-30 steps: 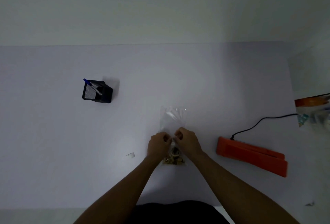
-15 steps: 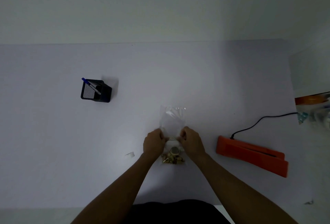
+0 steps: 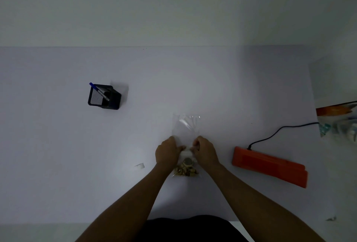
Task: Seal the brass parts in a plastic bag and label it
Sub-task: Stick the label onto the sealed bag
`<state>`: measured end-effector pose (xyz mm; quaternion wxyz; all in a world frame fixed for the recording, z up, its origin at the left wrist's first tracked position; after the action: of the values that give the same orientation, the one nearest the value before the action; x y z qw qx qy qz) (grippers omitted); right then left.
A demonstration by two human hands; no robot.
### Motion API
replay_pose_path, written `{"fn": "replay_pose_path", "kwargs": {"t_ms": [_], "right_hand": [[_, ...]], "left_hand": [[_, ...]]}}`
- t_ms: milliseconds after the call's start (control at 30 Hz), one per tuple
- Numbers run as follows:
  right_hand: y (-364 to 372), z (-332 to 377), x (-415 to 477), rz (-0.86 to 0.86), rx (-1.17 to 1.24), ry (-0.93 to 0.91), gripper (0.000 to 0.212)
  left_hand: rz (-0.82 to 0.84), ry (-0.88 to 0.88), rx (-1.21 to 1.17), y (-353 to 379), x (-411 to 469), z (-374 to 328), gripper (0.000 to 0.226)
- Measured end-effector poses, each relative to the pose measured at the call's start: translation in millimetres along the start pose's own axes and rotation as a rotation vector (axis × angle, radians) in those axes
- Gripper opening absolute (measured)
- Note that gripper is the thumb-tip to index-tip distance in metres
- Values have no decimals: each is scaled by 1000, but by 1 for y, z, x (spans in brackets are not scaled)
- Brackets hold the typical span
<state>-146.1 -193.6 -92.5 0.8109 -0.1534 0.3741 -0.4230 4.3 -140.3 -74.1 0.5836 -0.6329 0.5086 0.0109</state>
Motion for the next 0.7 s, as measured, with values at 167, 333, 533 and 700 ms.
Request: {"fn": "replay_pose_path", "kwargs": {"t_ms": [167, 333, 533, 700], "right_hand": [[-2, 0, 1, -1, 29, 58, 19], [3, 17, -1, -47, 53, 168, 46], [10, 14, -1, -81, 51, 142, 32], [1, 7, -4, -79, 77, 77, 25]], "left_hand": [[45, 21, -11, -3, 4, 8, 35], [38, 32, 3, -8, 1, 6, 37], [48, 26, 8, -8, 0, 6, 33], [73, 44, 23, -6, -1, 8, 26]]}}
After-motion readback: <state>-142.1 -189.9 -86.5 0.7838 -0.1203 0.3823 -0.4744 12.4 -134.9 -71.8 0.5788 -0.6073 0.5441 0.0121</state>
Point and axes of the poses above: each hand's wrist, its own x-axis towards the middle knuckle, its own y-axis out of the palm, z = x × y, the point moved 3 cm from there along x, towards the middle knuckle, and after that the axes turned 6 degrees about -y, right-handed, at the moved point
